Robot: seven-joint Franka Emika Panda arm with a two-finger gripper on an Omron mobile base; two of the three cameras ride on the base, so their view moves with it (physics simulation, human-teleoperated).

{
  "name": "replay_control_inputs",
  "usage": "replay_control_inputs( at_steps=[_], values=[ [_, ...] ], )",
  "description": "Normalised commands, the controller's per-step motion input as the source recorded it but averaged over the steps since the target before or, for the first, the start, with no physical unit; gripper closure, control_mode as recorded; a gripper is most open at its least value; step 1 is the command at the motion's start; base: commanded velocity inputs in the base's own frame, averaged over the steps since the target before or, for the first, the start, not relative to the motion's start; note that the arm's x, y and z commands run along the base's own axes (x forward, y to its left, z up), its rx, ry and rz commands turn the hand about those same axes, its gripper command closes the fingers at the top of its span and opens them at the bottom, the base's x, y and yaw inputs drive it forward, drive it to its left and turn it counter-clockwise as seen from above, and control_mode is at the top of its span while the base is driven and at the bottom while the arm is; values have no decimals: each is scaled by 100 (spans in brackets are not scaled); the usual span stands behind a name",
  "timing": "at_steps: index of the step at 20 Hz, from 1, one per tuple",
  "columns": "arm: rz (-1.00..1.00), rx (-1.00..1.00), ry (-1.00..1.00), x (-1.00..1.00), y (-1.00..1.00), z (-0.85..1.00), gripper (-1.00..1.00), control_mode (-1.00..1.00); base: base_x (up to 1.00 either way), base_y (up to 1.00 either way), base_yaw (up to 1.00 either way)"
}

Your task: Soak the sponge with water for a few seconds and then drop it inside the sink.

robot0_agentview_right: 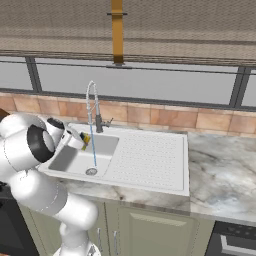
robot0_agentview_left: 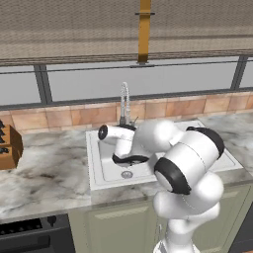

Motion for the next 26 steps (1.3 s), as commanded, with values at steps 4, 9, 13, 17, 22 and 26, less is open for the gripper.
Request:
replay_control_inputs(
  at_steps=[4,9,13,17,22,26],
  values=[
    [-6,-6,0,0,13,-4,100,-100,0,0,0],
    [-8,-7,0,0,4,-7,100,-100,0,0,0],
    [-10,-6,0,4,0,-11,100,-100,0,0,0],
    [-8,-5,0,13,0,-11,100,-100,0,0,0],
    [-6,-4,0,13,0,-6,100,-100,0,0,0],
    [0,-1,0,14,0,0,100,-100,0,0,0]
  ],
)
